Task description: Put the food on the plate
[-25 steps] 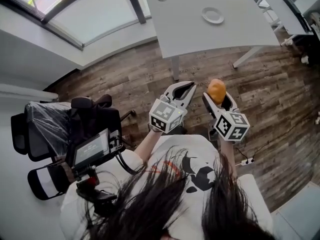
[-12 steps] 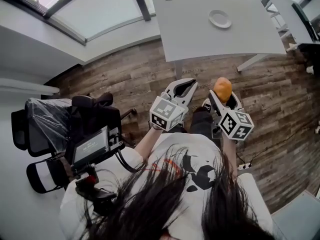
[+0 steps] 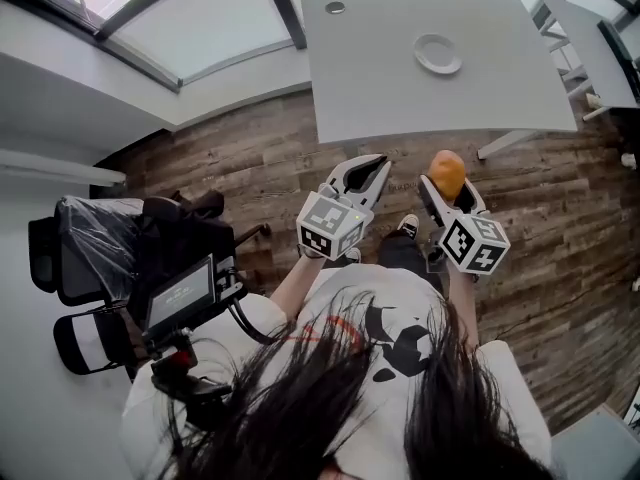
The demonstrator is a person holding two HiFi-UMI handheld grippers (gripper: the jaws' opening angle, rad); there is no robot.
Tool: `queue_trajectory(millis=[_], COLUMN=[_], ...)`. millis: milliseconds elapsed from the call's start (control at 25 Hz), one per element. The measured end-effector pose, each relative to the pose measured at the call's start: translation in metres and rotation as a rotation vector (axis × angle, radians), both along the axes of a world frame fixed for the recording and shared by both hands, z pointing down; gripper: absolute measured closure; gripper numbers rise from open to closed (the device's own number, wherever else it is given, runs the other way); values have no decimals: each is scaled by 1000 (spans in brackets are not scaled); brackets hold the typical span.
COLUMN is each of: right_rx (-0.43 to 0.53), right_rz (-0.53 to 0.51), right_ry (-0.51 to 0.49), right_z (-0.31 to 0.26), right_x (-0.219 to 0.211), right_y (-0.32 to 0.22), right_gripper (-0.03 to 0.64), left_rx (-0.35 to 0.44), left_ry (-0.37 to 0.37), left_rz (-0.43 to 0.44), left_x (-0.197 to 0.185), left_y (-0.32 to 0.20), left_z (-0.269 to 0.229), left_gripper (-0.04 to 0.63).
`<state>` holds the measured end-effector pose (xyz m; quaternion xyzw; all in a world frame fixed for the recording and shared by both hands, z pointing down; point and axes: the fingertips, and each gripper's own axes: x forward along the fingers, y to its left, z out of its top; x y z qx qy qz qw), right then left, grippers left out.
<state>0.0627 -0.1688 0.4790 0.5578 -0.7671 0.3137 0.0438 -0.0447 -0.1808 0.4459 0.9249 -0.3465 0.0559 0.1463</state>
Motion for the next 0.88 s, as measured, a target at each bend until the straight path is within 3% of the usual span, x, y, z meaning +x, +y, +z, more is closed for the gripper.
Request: queue_trajectory(millis=[440,880], right_rx=[-8,-4], right_rz=[-44,-90], right_ry=[-1,-11], right_z=[1,8], right_x=[89,122], right_y=[-66,-115], right_gripper=[245,245], left_rx=[-2,-20], left_ry=[2,-16], left_rz=[-53,-101], left_x=[88,118], left_y=[-67,-102], left_z=[-3,5], left_gripper=[589,589])
